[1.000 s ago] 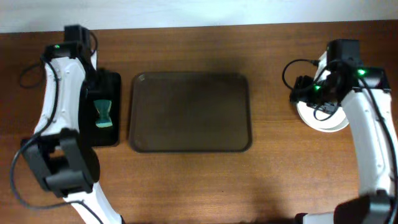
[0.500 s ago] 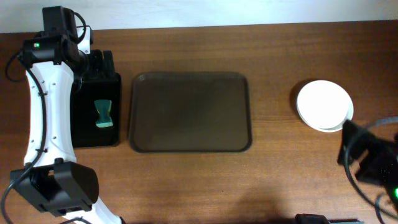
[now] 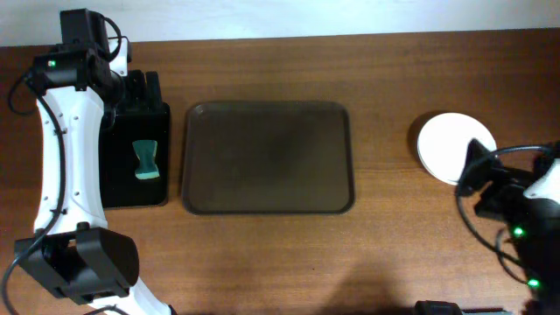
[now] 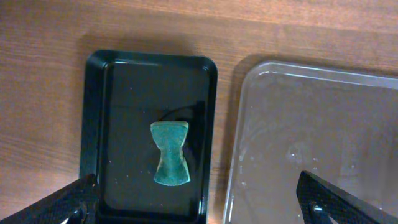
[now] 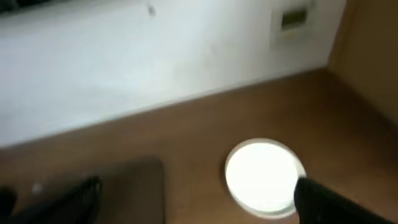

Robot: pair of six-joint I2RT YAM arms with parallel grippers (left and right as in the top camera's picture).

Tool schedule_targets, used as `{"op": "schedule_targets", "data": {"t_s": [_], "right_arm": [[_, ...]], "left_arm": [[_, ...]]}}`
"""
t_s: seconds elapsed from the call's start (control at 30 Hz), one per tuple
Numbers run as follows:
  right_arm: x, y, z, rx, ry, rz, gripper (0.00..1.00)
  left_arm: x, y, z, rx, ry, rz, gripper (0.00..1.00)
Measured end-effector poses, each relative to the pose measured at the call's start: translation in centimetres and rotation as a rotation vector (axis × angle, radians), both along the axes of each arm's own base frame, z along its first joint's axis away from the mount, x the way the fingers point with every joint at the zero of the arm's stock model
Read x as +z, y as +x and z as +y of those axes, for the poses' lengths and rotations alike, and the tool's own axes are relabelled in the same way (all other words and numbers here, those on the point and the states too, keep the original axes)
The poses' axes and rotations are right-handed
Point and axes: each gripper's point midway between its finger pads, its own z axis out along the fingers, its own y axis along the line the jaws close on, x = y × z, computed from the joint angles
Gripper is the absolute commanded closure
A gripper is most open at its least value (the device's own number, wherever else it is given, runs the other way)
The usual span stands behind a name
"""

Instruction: Clean dirty plates on tray and stack at the side

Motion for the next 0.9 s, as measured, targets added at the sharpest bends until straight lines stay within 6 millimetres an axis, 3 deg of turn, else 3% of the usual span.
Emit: {"op": "schedule_targets", "data": {"t_s": [0.13,0.27,0.33,0.43,0.6,0.7,0.8,0.9], "right_arm": [[-4.0,-0.5,0.5,0.026,-0.021,-0.249,0.02],[-10.1,0.1,1.4,0.071,-0.020,-0.297,0.02],[-12.2,0.6,1.8,0.093,-0.020,-0.331,0.02],[-14.2,1.0,2.4,0.118,-0.021,-0.386,0.02],[-19.3,1.5,2.7,0.131,-0.016,-0.354,0.02],[-20.3,1.8,2.8,0.135,-0.015,-0.356,0.02],[-23.8,1.9,2.8,0.137,-0.005,-0.238,0.02],[-24.2,1.9,3.3,0.153,-0.002,-0.221,0.02]], "left_arm": [[0.0,0.0,0.0,0.000,0.000,0.001,0.01],[0.0,0.0,0.0,0.000,0.000,-0.001,0.01],[0.0,0.0,0.0,0.000,0.000,0.000,0.01],[0.0,0.0,0.0,0.000,0.000,0.000,0.01],[0.0,0.0,0.0,0.000,0.000,0.000,0.01],[0.0,0.0,0.0,0.000,0.000,0.000,0.01],[0.0,0.0,0.0,0.000,0.000,0.001,0.01],[0.0,0.0,0.0,0.000,0.000,0.000,0.01]]}}
